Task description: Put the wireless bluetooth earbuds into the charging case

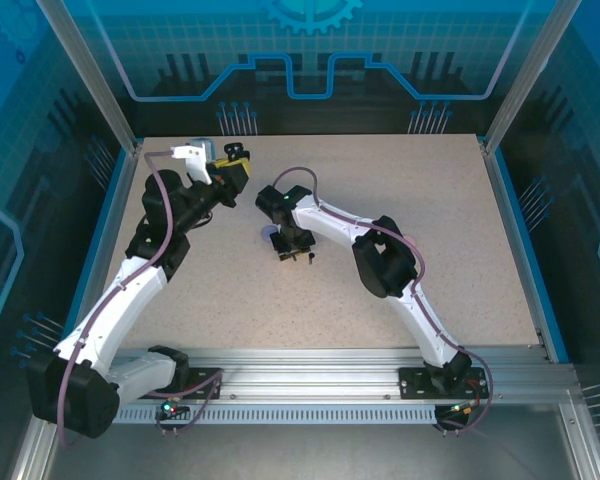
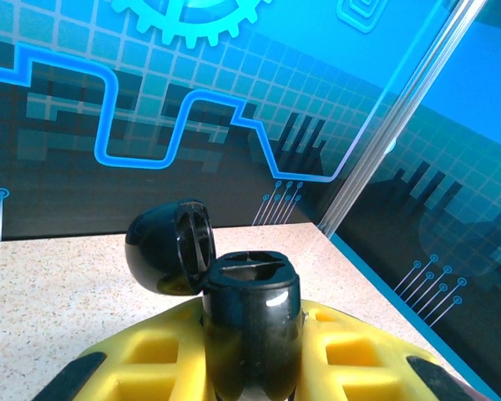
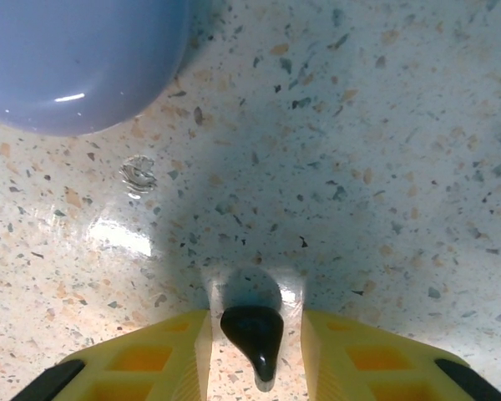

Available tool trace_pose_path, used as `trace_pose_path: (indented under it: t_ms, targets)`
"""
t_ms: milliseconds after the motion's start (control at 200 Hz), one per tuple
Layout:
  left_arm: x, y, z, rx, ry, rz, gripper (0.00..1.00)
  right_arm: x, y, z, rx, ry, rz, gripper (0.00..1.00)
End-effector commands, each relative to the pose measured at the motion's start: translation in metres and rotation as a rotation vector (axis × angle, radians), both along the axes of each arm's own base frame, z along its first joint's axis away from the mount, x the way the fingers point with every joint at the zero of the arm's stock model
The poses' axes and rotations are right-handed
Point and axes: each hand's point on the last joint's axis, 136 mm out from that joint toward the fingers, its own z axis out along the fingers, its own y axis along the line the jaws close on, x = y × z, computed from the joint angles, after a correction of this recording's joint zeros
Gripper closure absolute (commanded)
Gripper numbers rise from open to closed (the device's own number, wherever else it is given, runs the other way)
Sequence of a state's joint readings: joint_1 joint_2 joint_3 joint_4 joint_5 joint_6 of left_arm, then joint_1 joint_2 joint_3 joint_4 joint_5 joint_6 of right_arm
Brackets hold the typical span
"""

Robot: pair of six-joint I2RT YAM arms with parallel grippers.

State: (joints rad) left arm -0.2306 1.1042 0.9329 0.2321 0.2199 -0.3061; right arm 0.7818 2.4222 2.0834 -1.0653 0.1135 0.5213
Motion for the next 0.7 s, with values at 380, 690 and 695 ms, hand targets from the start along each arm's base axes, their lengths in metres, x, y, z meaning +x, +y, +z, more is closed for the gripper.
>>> trace_pose_path:
  t_ms: [380, 690, 695]
  targets:
    - [0.0015, 0.0055, 0.0004, -0.025, -0.019, 0.021, 1.0, 0.0031, -0.0008, -0.0183, -0.003, 0.033, -0.126, 0.66]
    - [0.0011, 0.0046, 0.0018, -0.031, -0.019, 0.016, 1.0, 0.0036, -0.0006, -0.0154, 0.005, 0.027, -0.116, 0.8]
    - [0.0011, 0.0044, 0.0019, -0.03, -0.02, 0.015, 1.0, 0.0035, -0.0007, -0.0154, 0.004, 0.026, -0.116, 0.8]
